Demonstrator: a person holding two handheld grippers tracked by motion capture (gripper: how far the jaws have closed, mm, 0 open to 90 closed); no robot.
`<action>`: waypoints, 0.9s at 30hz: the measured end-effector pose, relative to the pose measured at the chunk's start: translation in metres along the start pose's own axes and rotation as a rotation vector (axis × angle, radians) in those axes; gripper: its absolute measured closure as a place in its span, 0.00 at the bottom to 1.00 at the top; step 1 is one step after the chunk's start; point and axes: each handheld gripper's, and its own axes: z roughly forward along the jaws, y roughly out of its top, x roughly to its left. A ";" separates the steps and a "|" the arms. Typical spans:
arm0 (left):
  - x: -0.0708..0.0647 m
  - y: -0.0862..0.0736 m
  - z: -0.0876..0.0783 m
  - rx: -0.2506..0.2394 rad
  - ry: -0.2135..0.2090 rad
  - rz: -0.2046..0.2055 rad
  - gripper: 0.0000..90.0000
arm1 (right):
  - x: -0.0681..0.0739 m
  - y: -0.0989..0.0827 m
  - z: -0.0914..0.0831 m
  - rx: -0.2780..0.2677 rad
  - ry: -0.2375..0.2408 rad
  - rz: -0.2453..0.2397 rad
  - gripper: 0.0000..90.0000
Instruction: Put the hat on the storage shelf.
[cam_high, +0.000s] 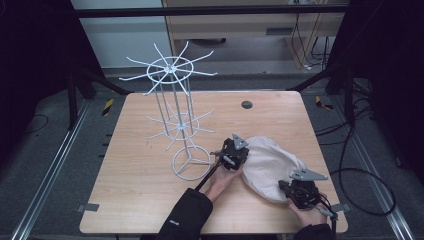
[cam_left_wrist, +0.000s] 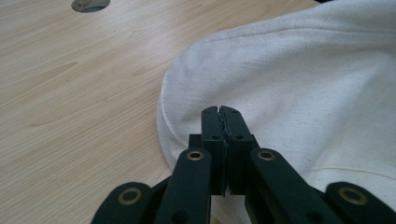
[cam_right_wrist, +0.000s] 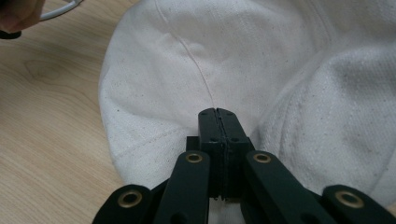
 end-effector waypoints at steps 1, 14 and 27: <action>0.000 0.000 0.004 0.012 -0.016 0.001 0.99 | -0.001 0.000 0.000 -0.001 -0.001 -0.003 1.00; -0.008 -0.018 -0.010 0.050 -0.107 0.022 0.99 | -0.013 0.001 0.002 -0.007 -0.026 0.011 1.00; -0.029 -0.030 -0.028 0.042 -0.121 0.049 1.00 | -0.039 0.005 0.010 -0.043 -0.052 0.035 1.00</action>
